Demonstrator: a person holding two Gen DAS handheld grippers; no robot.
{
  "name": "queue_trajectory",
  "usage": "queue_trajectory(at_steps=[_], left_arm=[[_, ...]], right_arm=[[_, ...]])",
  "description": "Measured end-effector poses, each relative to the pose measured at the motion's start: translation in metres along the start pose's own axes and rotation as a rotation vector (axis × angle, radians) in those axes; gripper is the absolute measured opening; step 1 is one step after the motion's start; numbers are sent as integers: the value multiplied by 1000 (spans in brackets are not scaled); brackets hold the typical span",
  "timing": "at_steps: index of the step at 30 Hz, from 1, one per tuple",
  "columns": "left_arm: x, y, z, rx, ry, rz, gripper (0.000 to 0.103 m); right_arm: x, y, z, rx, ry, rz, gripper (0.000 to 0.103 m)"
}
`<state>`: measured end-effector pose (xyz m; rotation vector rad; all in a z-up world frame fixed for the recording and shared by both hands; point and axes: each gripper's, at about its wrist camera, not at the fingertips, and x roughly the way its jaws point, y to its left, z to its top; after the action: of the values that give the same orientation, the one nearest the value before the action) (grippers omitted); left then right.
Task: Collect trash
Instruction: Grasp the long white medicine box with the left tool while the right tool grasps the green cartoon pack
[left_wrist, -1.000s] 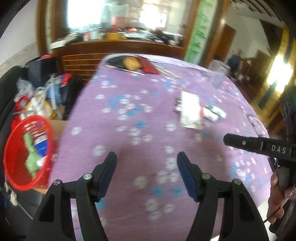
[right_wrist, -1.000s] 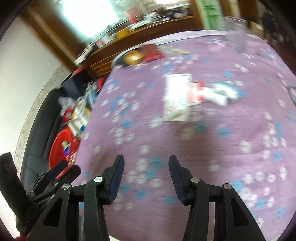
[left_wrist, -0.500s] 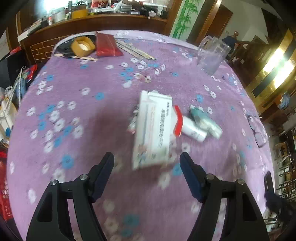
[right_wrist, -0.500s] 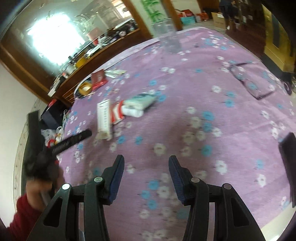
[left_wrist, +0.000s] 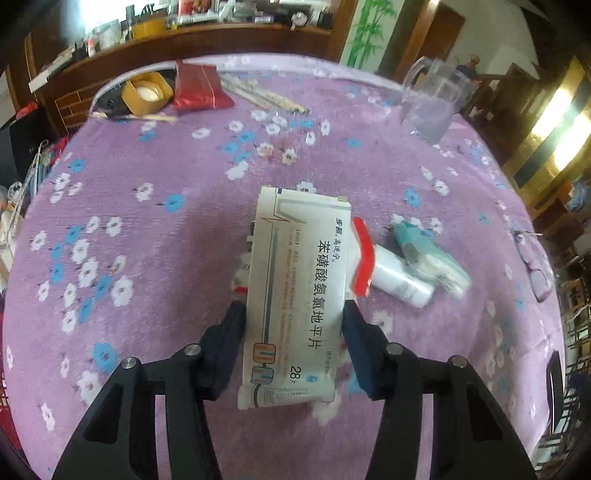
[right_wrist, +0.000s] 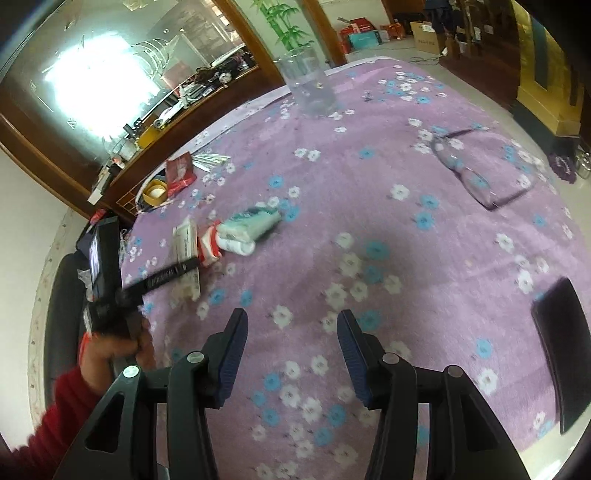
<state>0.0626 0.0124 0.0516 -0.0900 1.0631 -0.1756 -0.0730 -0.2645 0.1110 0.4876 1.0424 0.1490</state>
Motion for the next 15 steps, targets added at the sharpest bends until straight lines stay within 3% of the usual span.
queue_trajectory(at_steps=[8,15], left_arm=[[-64,17,-54,28,-84,15,52],[-105,41,-88,3,-123,46,52]], right_arm=[[64,38,59,31,66,72,61],[145,51,97,99,181,24,62]])
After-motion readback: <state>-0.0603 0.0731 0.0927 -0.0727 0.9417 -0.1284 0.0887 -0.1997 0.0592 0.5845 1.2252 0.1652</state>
